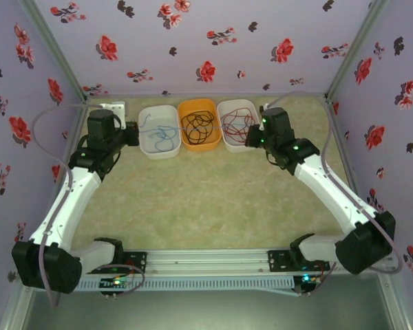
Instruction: Untangle the cables
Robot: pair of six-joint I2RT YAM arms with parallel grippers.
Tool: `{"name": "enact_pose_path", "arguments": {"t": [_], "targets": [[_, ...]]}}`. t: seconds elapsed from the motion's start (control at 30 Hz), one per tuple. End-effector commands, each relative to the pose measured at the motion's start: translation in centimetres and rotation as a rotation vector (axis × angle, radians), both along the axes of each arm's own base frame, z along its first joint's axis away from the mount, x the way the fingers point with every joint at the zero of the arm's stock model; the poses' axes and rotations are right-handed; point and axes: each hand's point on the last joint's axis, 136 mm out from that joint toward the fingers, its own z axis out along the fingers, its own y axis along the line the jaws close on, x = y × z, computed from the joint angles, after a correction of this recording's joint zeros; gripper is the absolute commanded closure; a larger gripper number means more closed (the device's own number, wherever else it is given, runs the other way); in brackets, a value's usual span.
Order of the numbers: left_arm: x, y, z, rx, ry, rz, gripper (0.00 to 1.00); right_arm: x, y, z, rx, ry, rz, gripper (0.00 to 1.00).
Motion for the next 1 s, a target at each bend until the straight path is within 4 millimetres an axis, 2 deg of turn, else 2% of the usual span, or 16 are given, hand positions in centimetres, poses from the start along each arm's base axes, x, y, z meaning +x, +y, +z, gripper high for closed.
{"name": "enact_pose_path", "arguments": {"t": [0.0, 0.13, 0.23, 0.37, 0.47, 0.67, 0.8, 0.97], "targets": [[0.6, 1.2, 0.0, 0.017, 0.02, 0.066, 1.0, 1.2, 4.4, 2.2, 0.115, -0.016, 0.1, 1.0], [1.4, 2.5, -0.7, 0.035, 0.043, 0.152, 1.0, 2.9, 8.5, 3.0, 0.138, -0.013, 0.171, 1.0], [2.0, 3.2, -1.0, 0.028, 0.045, 0.195, 1.0, 4.8, 11.1, 2.8, 0.182, 0.016, 0.199, 1.0], [2.9, 3.0, -1.4, 0.014, 0.05, 0.204, 1.0, 7.2, 15.0, 1.4, 0.212, 0.051, 0.255, 1.0], [3.4, 3.2, -1.7, 0.019, 0.055, 0.222, 1.0, 8.4, 17.3, 0.8, 0.238, 0.068, 0.296, 1.0], [4.2, 3.7, -2.2, 0.004, 0.037, 0.266, 1.0, 9.9, 22.2, 1.2, 0.288, 0.024, 0.404, 1.0], [4.6, 3.8, -2.3, 0.0, 0.029, 0.275, 1.0, 10.7, 24.3, -0.5, 0.29, 0.042, 0.417, 1.0], [5.5, 4.0, -2.5, 0.015, 0.011, 0.279, 1.0, 10.9, 26.8, -3.7, 0.276, 0.088, 0.439, 1.0]]}}
